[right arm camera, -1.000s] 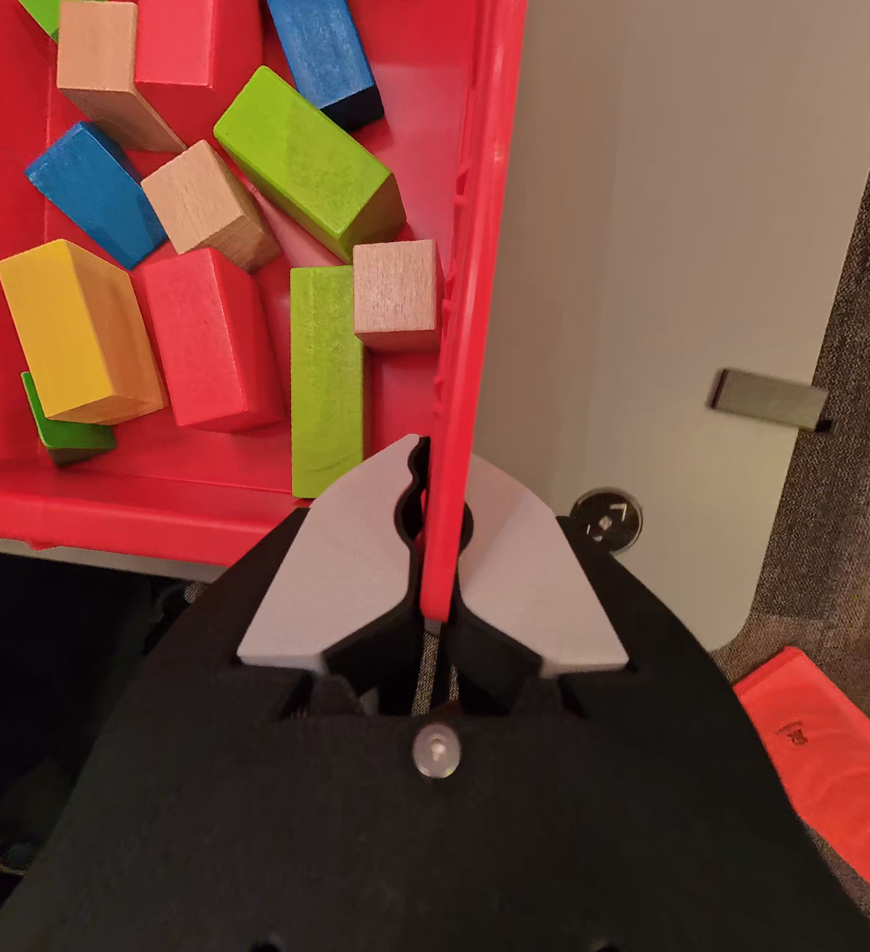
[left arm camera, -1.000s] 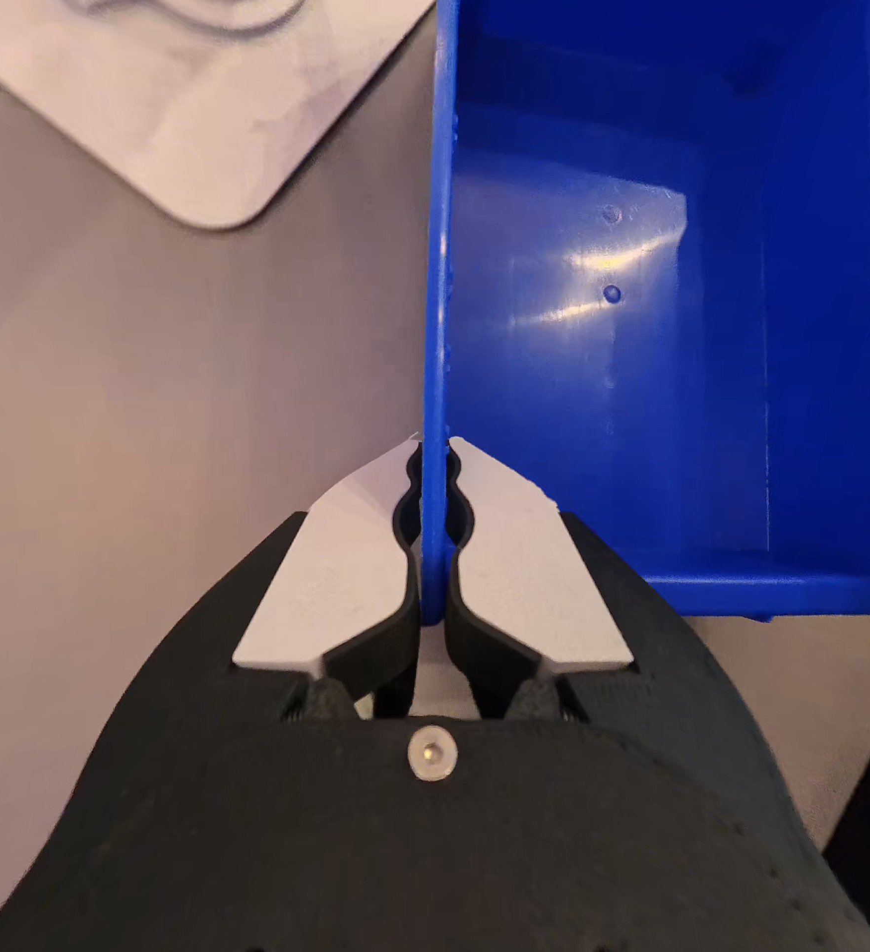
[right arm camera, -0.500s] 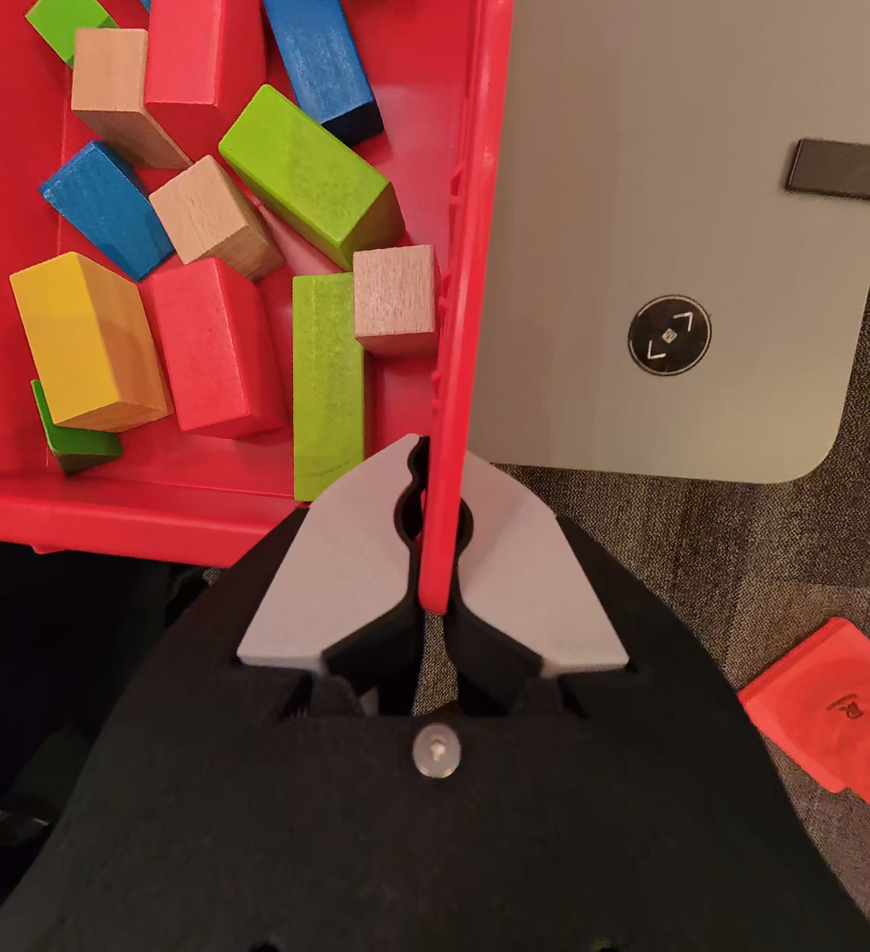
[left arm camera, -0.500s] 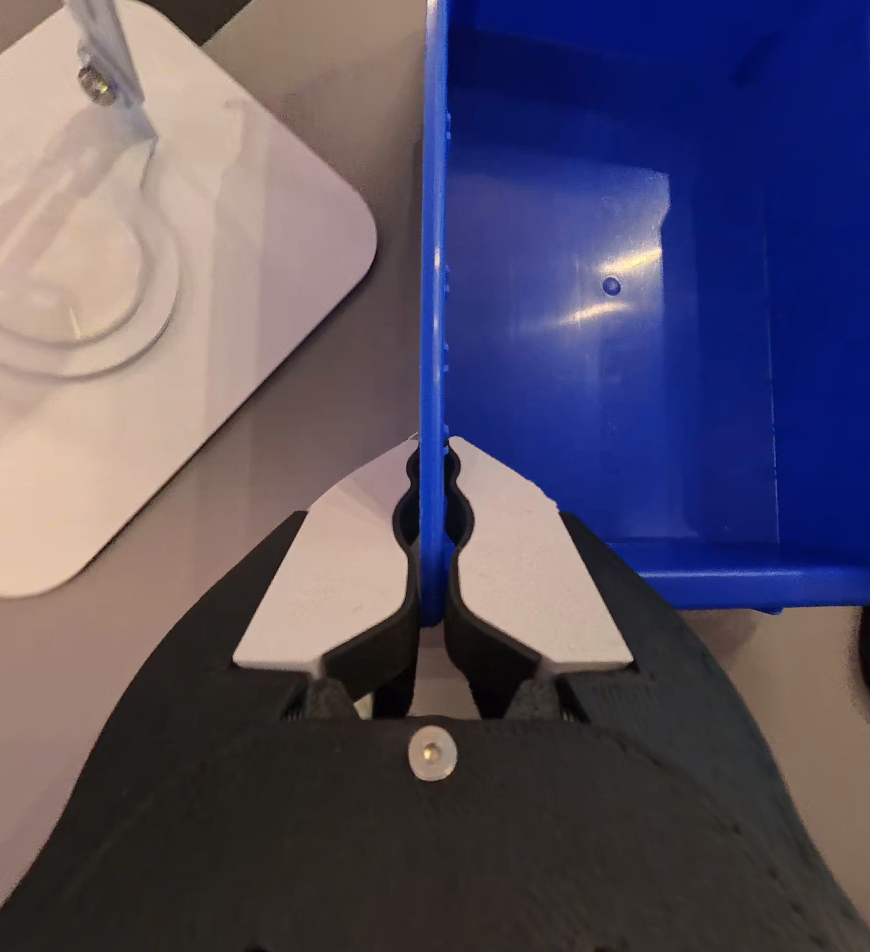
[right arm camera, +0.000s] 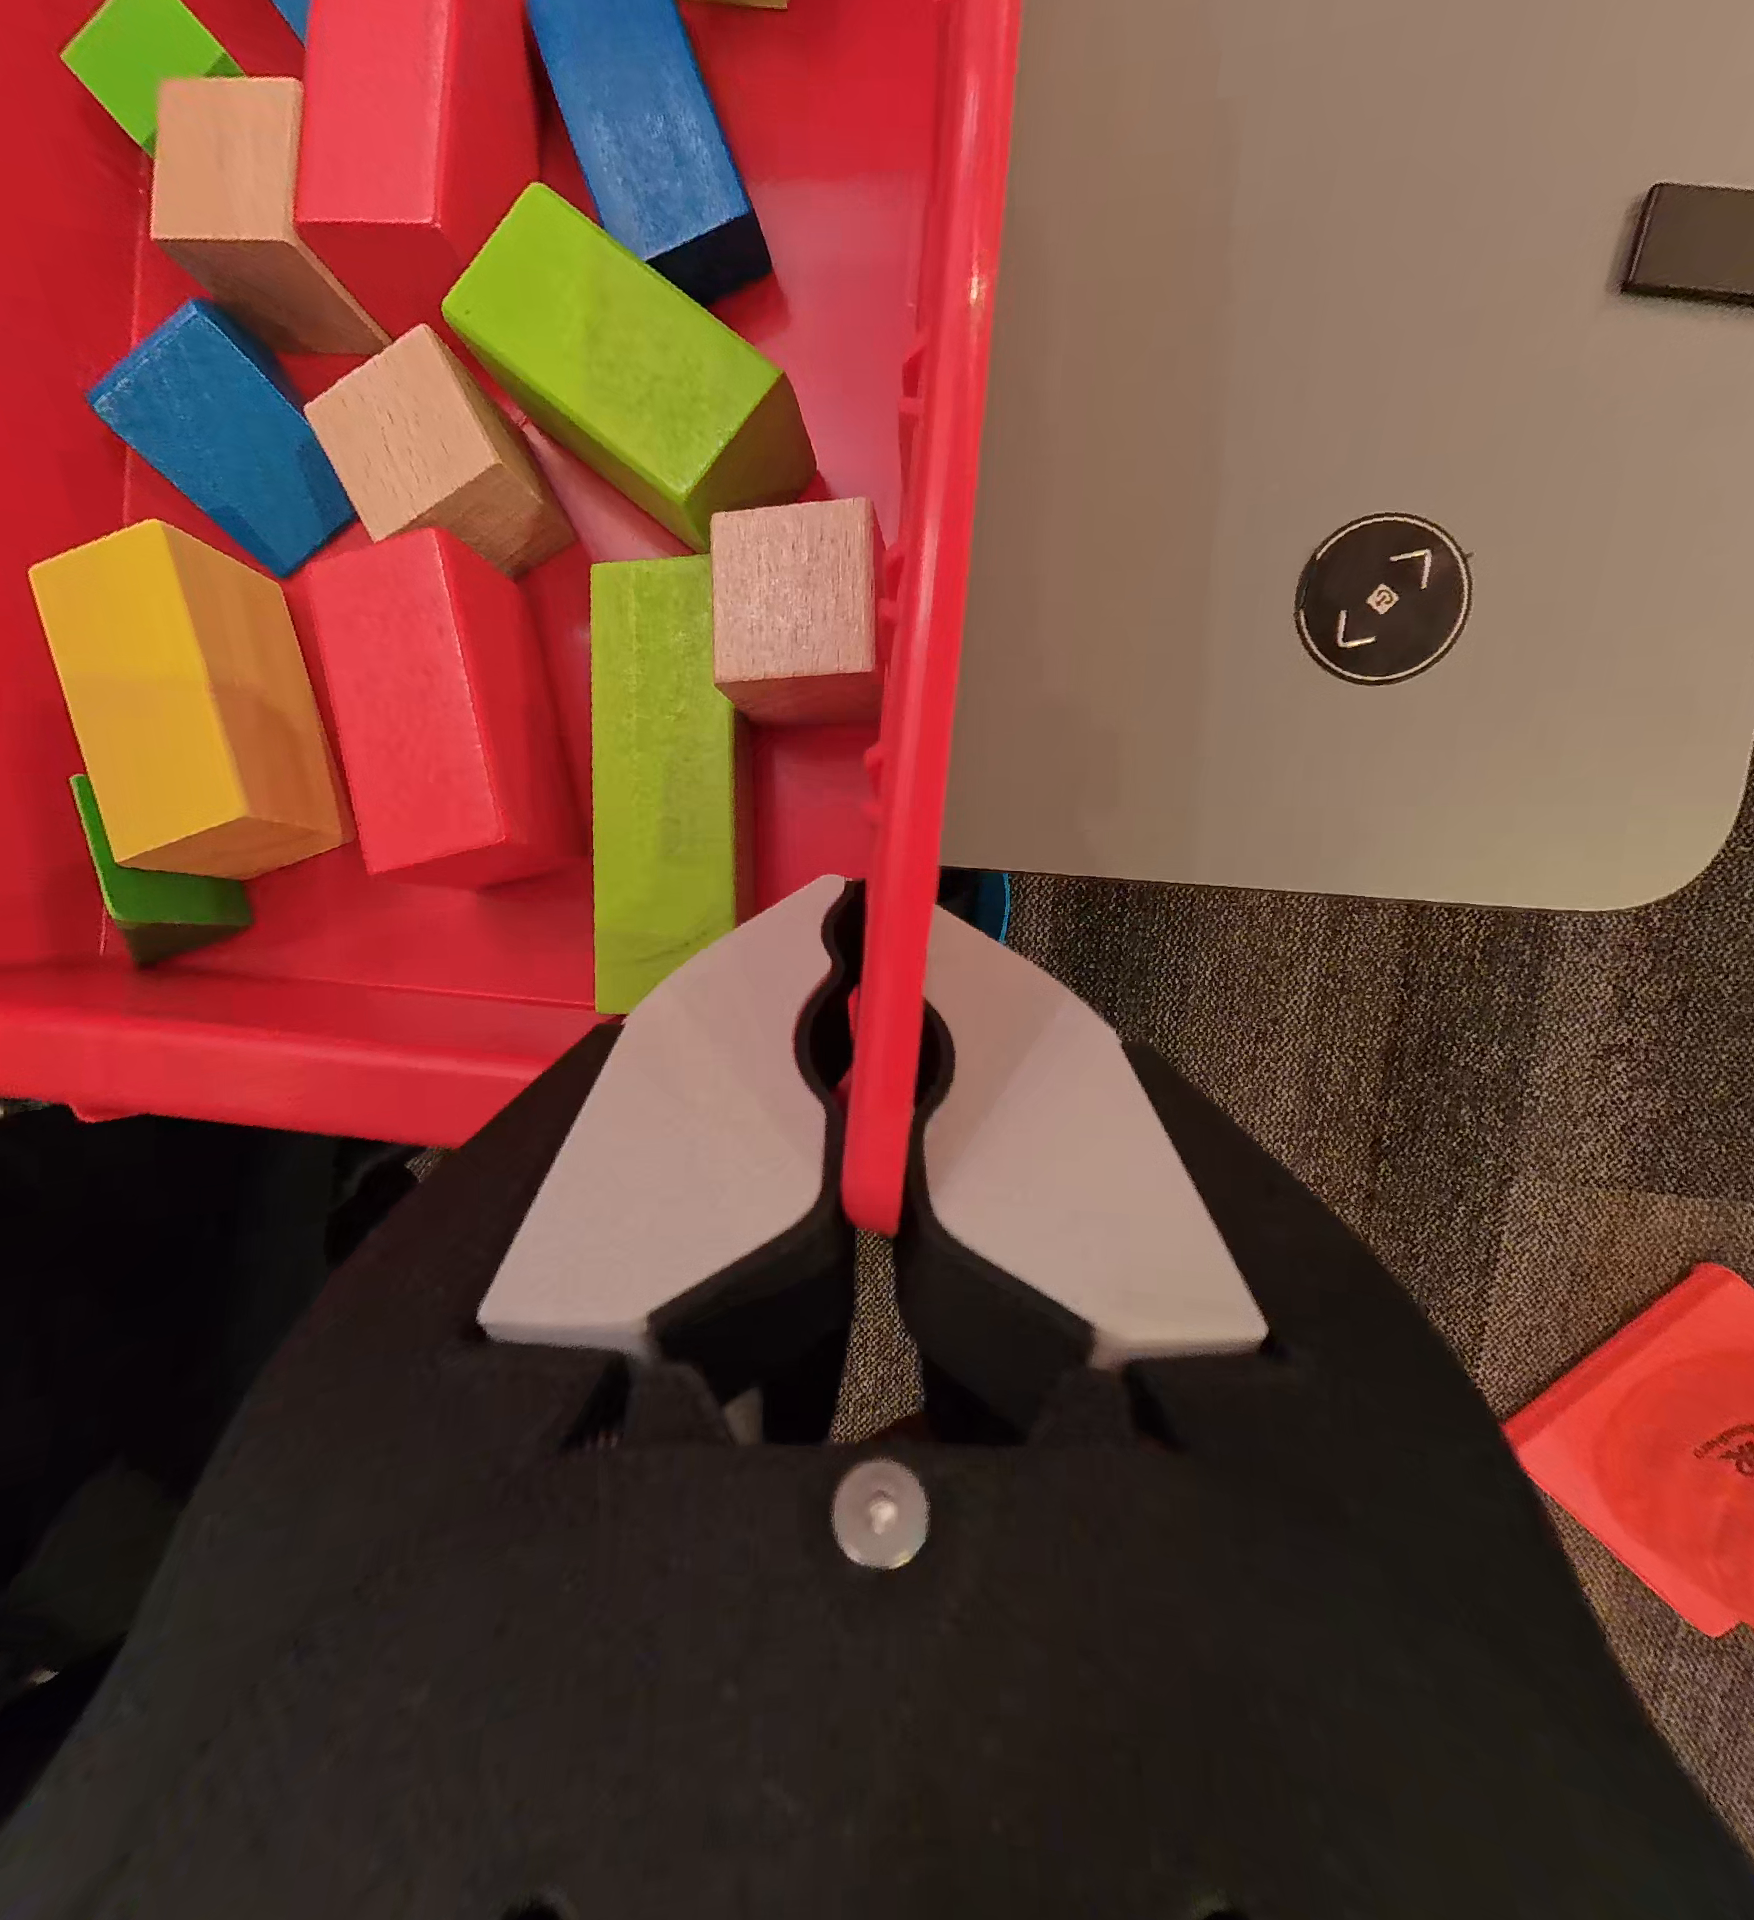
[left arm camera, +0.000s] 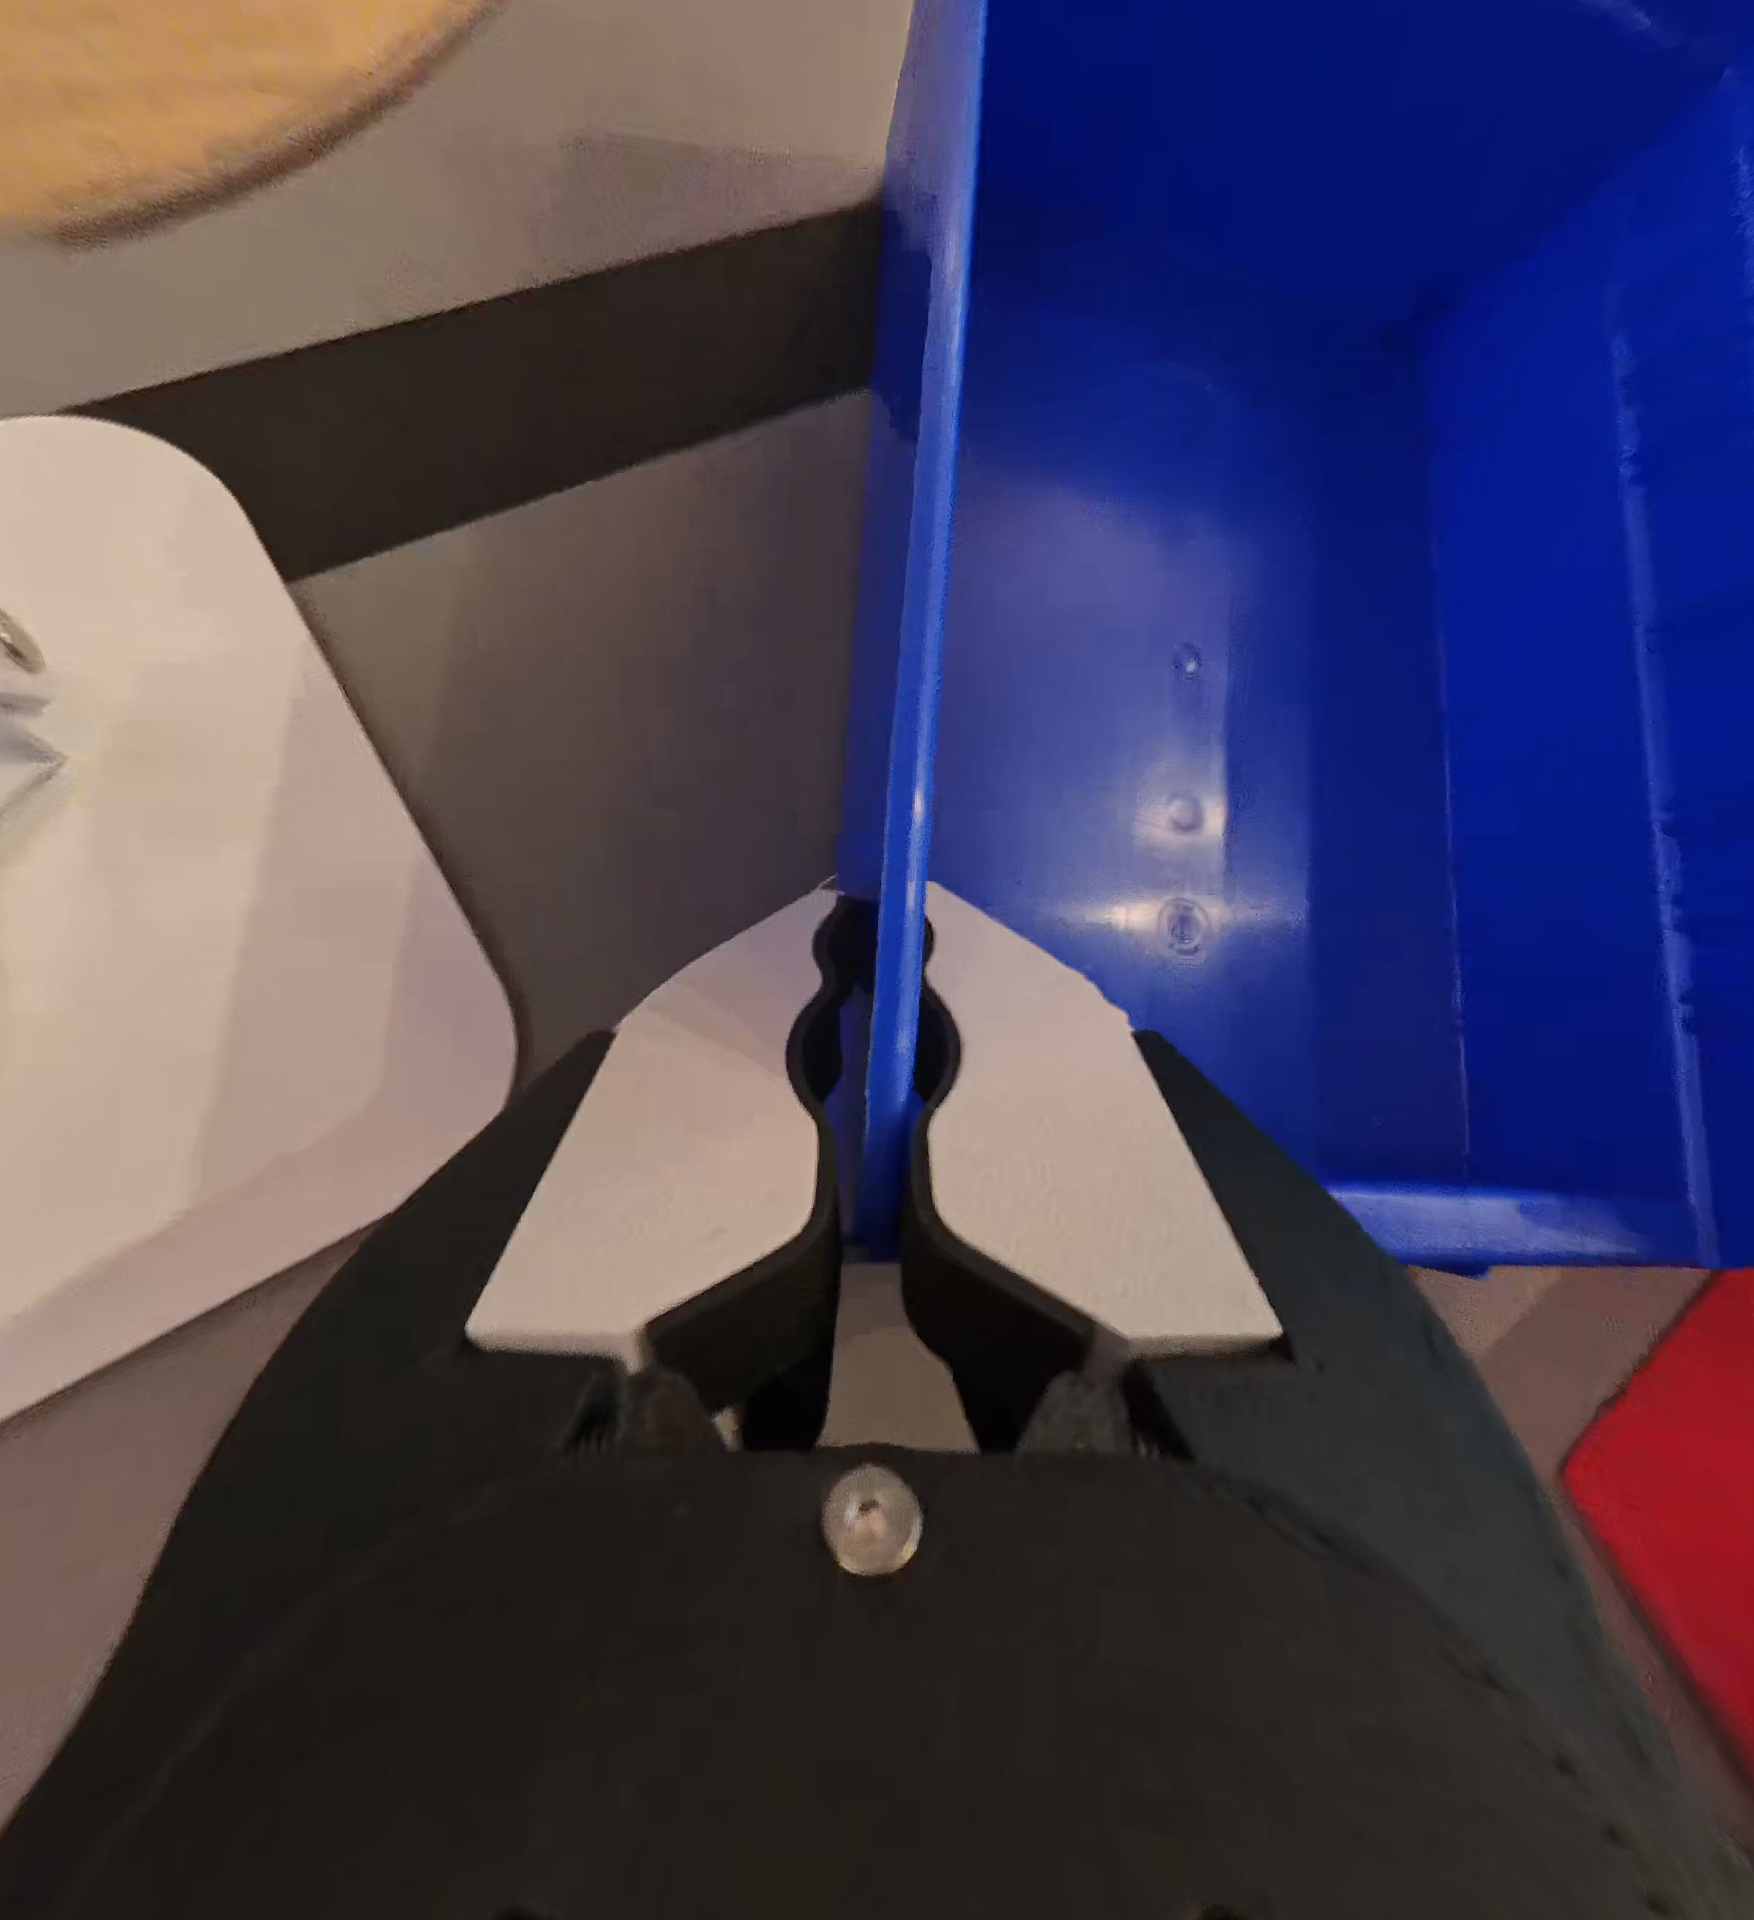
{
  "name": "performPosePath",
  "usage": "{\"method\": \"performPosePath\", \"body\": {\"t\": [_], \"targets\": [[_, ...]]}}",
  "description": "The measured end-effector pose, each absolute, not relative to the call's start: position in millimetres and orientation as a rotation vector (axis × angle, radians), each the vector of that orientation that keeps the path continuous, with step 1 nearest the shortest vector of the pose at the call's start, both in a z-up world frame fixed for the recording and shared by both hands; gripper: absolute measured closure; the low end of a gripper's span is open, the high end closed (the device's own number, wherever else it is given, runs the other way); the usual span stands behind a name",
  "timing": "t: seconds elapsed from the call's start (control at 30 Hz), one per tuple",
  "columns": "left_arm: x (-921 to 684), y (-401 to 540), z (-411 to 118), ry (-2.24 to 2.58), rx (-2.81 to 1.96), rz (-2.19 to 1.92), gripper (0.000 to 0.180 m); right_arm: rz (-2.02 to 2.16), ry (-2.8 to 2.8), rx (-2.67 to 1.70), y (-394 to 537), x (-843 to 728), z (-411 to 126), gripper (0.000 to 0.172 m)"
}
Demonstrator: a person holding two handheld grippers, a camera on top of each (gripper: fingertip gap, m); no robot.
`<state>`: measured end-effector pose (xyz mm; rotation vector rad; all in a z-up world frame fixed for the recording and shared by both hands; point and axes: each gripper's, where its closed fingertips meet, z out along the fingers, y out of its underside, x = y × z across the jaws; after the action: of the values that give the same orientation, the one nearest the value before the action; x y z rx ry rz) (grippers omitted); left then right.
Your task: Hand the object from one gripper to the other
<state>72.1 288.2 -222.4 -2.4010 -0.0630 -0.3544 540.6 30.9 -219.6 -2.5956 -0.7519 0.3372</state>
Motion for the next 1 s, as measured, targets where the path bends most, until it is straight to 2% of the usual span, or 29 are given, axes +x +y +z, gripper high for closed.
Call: {"method": "performPosePath", "body": {"t": [0.1,0.23,0.27,0.33,0.43,0.57,0.8,1.0], "targets": [[97.2,298.7,-220.5,-0.192,-2.351,-0.413,0.163,0.324,-0.767,-2.592,31.7,538.8,-219.0,0.171],[158.6,288.3,-212.9,-0.261,-2.284,-0.759,0.115,0.327,-0.810,-2.578,33.5,530.9,-218.6,0.171],[169.1,281.6,-210.0,-0.234,-2.280,-0.812,0.114,0.331,-0.828,-2.574,33.5,528.0,-218.5,0.171],[177.5,265.7,-201.3,-0.208,-2.252,-0.874,0.094,0.331,-0.859,-2.564,34.8,523.5,-217.4,0.171],[175.0,233.5,-184.3,-0.130,-2.205,-0.898,0.082,0.326,-0.895,-2.553,37.0,520.8,-215.0,0.171],[185.6,163.6,-163.6,0.005,-2.158,-1.011,0.098,0.328,-0.932,-2.550,37.6,514.8,-212.3,0.171],[247.3,78.5,-167.9,0.108,-2.179,-1.317,0.105,0.338,-1.007,-2.582,43.1,498.3,-201.3,0.171],[250.4,73.9,-158.4,0.064,-2.148,-1.361,0.094,0.310,-1.110,-2.611,46.8,479.2,-187.3,0.169]]}}
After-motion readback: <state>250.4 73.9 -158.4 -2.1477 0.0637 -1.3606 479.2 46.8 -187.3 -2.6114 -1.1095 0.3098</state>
